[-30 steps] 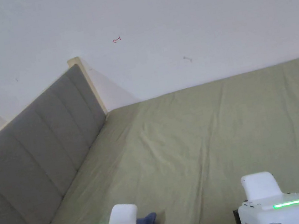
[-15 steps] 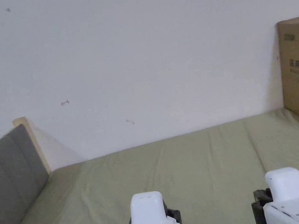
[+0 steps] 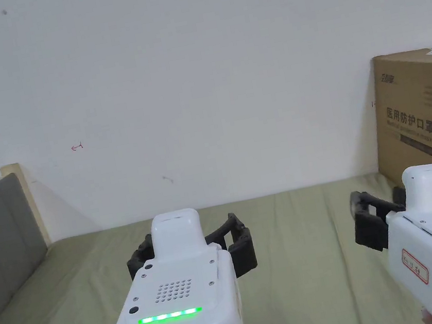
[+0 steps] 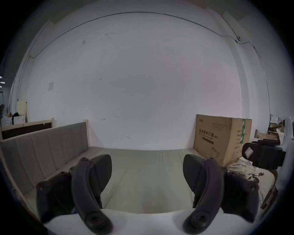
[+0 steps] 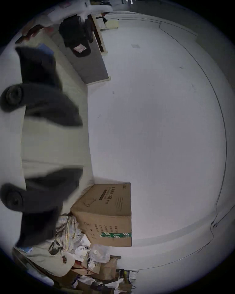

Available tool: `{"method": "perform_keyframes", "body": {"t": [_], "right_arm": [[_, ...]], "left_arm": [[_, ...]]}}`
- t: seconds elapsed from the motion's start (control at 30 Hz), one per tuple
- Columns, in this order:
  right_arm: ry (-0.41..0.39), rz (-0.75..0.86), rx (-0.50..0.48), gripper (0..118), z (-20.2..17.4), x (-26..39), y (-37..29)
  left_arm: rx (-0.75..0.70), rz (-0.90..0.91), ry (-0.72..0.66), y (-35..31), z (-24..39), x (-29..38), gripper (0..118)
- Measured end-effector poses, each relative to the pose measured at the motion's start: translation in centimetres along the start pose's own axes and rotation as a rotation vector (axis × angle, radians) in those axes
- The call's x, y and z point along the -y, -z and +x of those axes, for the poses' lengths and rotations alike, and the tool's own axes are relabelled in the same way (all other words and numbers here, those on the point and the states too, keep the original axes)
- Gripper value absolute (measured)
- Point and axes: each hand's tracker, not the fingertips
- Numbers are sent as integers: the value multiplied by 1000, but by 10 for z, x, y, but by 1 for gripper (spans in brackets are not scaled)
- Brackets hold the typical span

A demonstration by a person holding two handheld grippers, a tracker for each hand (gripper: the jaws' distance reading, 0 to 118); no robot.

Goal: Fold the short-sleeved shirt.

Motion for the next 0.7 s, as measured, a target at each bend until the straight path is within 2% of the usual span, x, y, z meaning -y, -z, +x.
{"method": "perform_keyframes", "body": {"t": [0.03,0.07,0.27,0.37,0.7], "right_arm": [[-17,3,2,86,-2,0,0],[-24,9,1,86,-1,1,2],[-106,40,4,92,-14,4,1],[-146,41,4,92,-19,10,5],[-144,56,19,92,-22,15,16]], "left_arm": [[0,2,4,0,-1,-1,103],[3,4,3,-1,-3,-3,106],[-43,30,-6,-2,-10,-1,106],[-64,23,59,0,-7,-2,106],[-52,20,93,-2,-10,-3,106]]}}
